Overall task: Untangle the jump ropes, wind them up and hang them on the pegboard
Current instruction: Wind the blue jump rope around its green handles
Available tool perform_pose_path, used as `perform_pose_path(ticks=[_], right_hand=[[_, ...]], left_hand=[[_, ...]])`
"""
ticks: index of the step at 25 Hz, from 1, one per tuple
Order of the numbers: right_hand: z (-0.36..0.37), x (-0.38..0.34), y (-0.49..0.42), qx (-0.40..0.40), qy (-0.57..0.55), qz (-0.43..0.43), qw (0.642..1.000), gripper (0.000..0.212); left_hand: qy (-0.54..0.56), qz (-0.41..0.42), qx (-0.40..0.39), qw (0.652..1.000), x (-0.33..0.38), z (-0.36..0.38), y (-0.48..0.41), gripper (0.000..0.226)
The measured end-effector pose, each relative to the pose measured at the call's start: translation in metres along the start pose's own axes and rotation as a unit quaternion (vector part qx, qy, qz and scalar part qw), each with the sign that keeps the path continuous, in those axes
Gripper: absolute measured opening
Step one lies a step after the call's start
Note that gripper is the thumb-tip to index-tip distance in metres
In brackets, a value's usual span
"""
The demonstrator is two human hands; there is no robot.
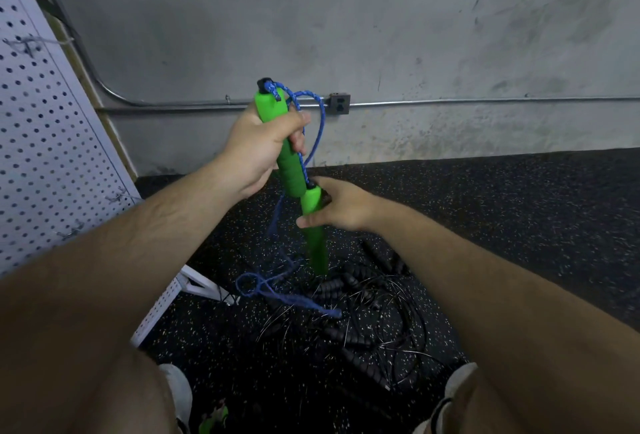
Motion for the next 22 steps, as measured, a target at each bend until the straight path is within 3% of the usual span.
perform_pose_path(ticks=[2, 6, 11, 14, 17, 20, 22], right_hand=[[0.008, -0.002, -0.003, 0.026, -0.016, -0.01, 0.999, 0.06], [-0.01, -0.017, -0.001, 0.099, -0.11, -0.01, 0.989, 0.052], [-0.025, -0.03, 0.014, 0.119, -0.09, -0.044, 0.988, 0.045], [-0.017, -0.039, 0.014, 0.124, -0.02, -0.087, 0.988, 0.054], [-0.021, -0.043, 0.011, 0.081, 0.119, -0.076, 0.987, 0.069], [-0.034, -0.038, 0.009, 0.126, 0.099, -0.042, 0.986, 0.07], [-0.025, -0.038, 0.006, 0.086, 0.017, -0.043, 0.995, 0.083]], left_hand=[[0.002, 0.0, 0.004, 1.0, 0.002, -0.002, 0.0, 0.018], [-0.069, 0.019, 0.072, 0.995, 0.0, -0.019, -0.006, 0.01], [-0.102, -0.146, -0.015, 0.984, -0.023, -0.029, 0.005, 0.016], [-0.034, -0.198, -0.035, 0.979, -0.024, -0.022, 0.011, 0.015], [-0.097, -0.188, -0.042, 0.976, -0.02, -0.029, 0.01, 0.012], [-0.115, -0.179, -0.095, 0.972, -0.012, -0.03, 0.016, 0.015], [-0.102, -0.163, -0.128, 0.973, -0.002, -0.026, 0.021, 0.012]])
Point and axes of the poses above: each hand's wrist, its own y-axis away from the middle knuckle, its own z-axis out of the palm, x = y × z, the point moved 3 cm from there along -y, towards the middle knuckle, and after that the axes turned 6 degrees about z, right-handed, at the moved point
